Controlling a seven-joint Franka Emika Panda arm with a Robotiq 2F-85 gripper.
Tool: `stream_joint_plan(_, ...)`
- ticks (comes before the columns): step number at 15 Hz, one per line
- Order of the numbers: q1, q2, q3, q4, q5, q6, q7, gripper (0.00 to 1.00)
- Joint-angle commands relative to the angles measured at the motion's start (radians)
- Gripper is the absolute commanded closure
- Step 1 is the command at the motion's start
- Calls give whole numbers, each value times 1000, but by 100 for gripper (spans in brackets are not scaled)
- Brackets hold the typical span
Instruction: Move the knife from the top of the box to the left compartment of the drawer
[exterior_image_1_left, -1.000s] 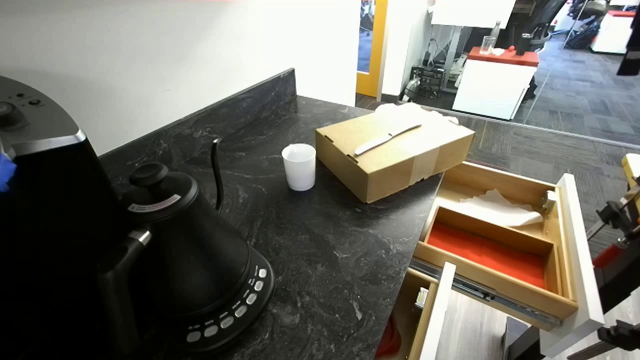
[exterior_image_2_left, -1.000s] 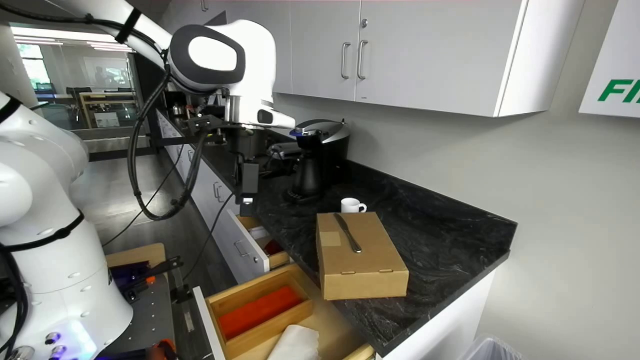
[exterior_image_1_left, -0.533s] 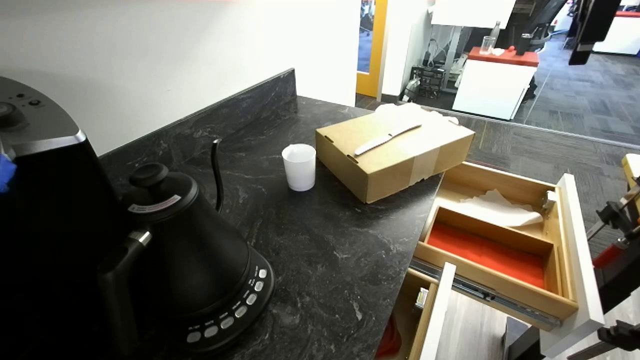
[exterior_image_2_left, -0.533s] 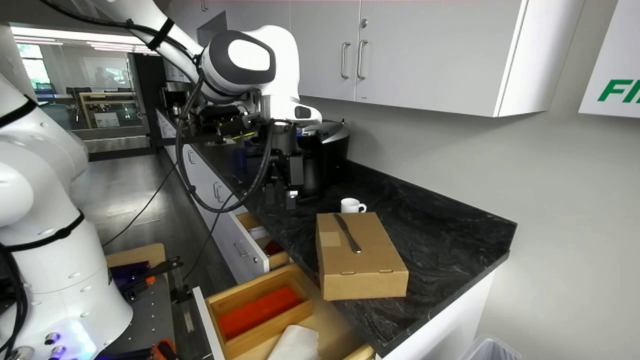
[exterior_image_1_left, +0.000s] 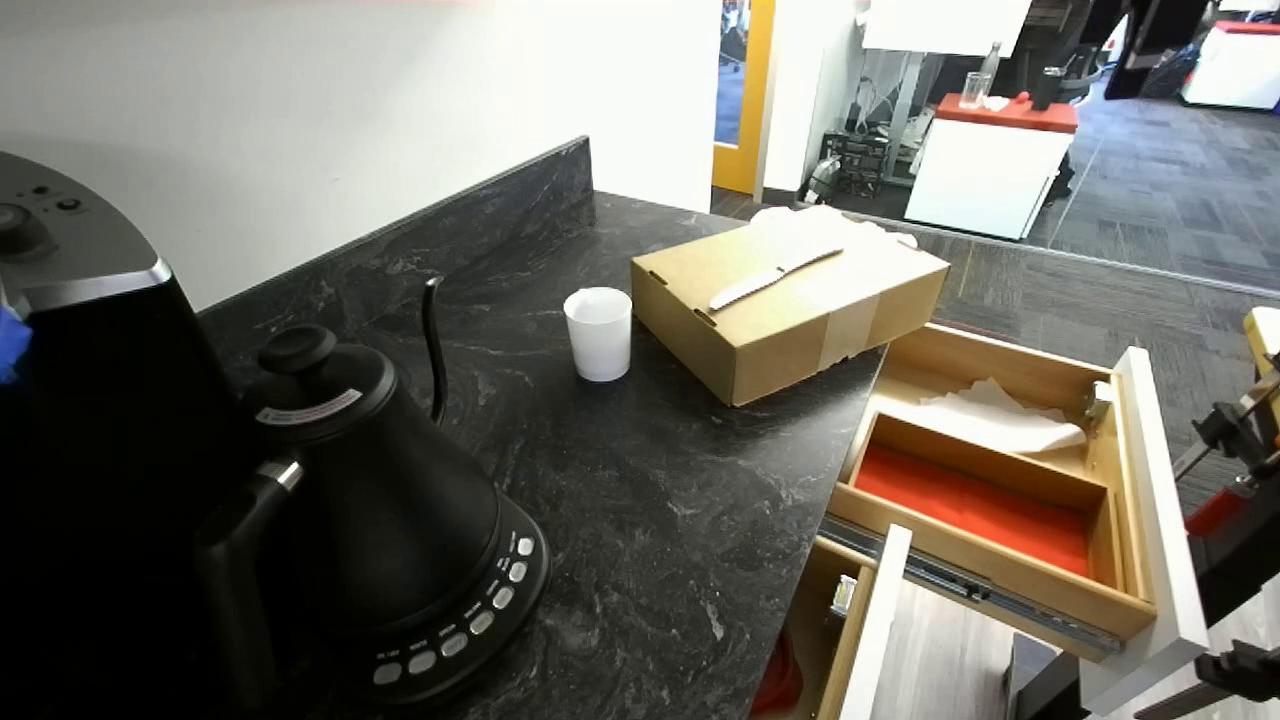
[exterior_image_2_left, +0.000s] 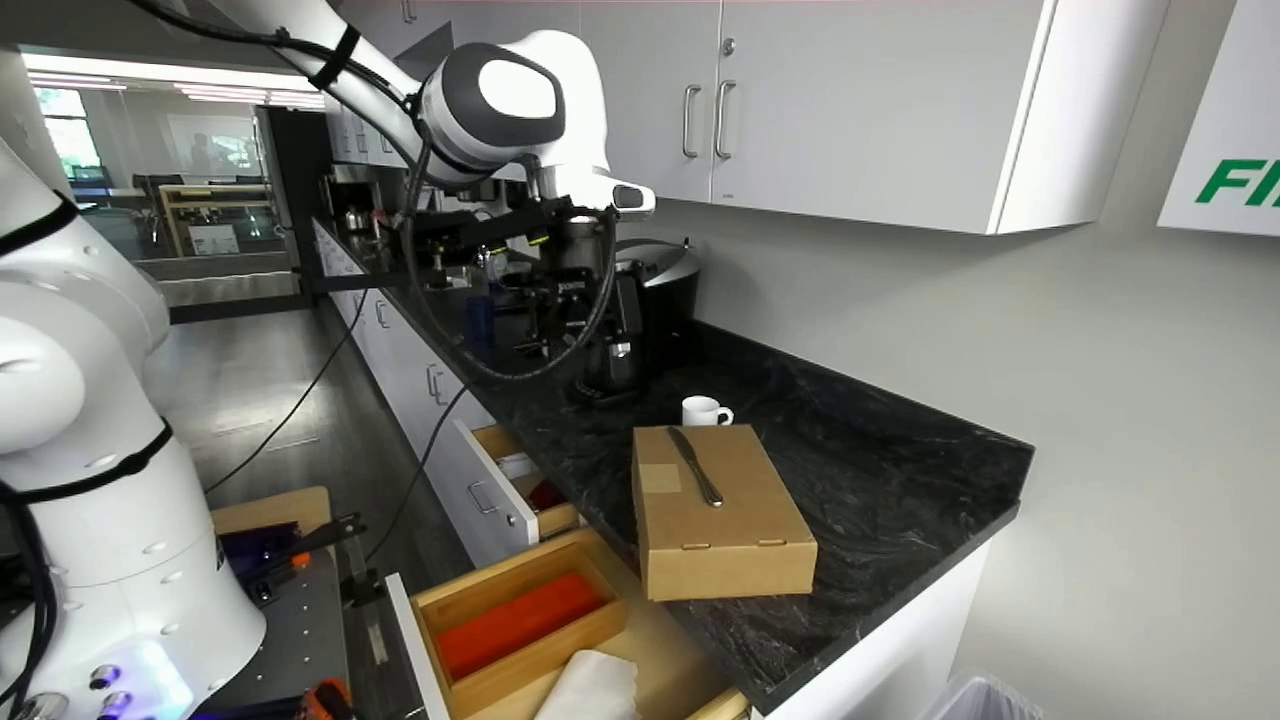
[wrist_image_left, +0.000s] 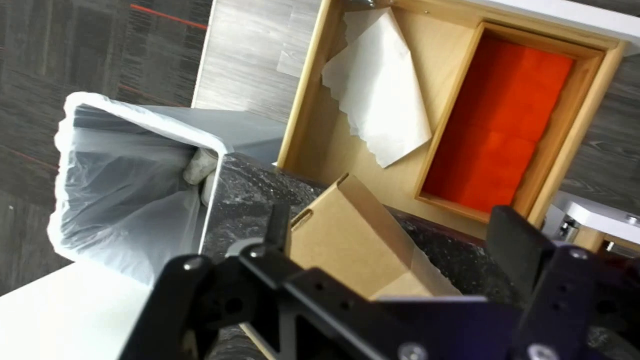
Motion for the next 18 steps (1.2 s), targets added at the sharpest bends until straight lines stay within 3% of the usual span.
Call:
stream_joint_plan(1,16,20,-15,14,20,-3,-11,0)
stream_joint_plan(11,18,62,-24,40,39,-1,-27,0)
stream_joint_plan(14,-4,130,-42,100,-23,44,-63,0)
stream_joint_plan(16,11,-4,-45,0,-72,54,-166,0)
stream_joint_plan(18,25,-21,-48,-7,-87,51,-253,0)
